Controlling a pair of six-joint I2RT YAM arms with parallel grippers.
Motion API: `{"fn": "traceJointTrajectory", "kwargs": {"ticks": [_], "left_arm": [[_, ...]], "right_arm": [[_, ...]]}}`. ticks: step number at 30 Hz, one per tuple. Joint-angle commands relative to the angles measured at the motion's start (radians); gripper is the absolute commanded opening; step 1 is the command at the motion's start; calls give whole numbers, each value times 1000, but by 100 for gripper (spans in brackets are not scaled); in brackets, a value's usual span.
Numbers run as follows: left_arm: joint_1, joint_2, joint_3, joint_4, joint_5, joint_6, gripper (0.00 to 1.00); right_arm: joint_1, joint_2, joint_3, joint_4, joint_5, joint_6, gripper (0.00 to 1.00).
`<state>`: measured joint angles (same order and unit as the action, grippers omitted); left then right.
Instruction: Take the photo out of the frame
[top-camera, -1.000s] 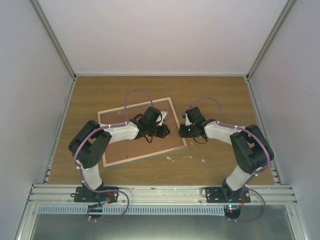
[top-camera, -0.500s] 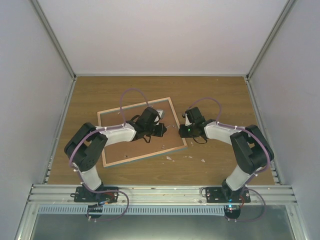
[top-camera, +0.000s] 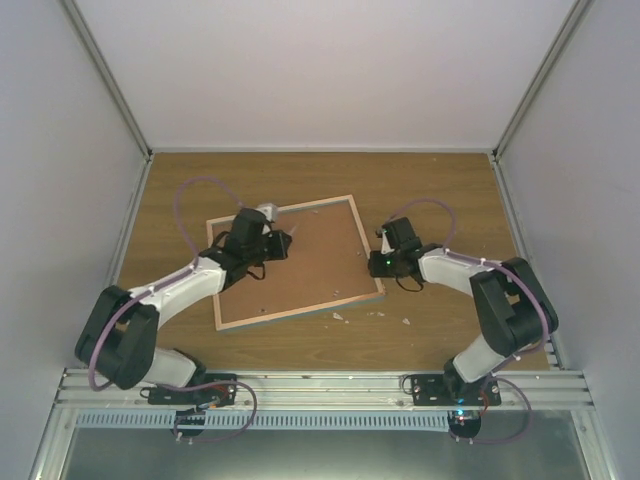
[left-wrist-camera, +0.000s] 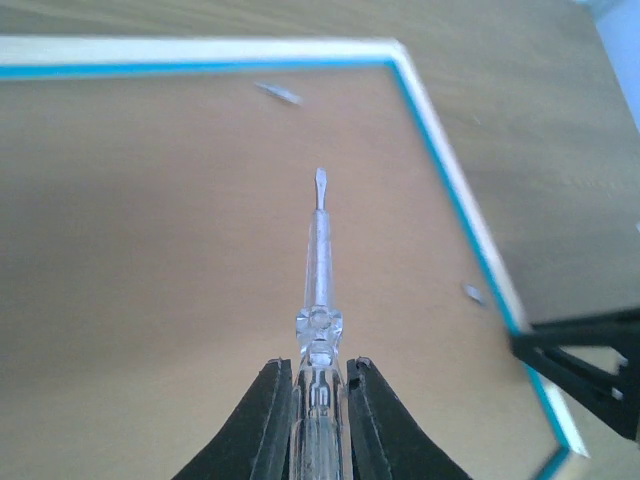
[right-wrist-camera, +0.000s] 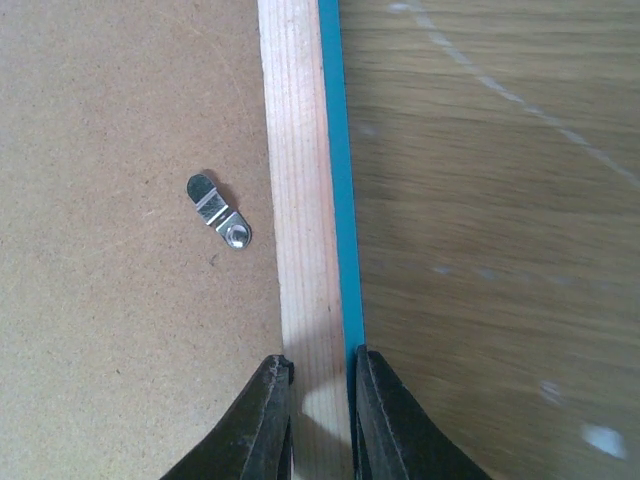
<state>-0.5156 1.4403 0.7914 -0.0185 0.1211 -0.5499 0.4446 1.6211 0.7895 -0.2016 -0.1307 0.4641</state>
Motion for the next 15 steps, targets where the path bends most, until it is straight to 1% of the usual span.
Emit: {"fn": "traceJointTrajectory", "kwargs": {"ticks": [1,4,7,12,15], "left_arm": [[113,-136,-79,-6,-76,-57,0],[199,-207,-116,-36,-87,-80,0],[280,-242,-128,-86,-88,-102,0],[421,-262,-155,-118,-85,-135,0],[490,-247,-180,-96,-81,-159,0]], "right_arm": [[-83,-63,-76,-8,58,27,1],[-135,-106,-123,8,56,44,1],[-178,-158,-176,37,49,61,1],[-228,-213,-248,78,29,72,1],[-240,-239,-291,111,-8,72,5]]}}
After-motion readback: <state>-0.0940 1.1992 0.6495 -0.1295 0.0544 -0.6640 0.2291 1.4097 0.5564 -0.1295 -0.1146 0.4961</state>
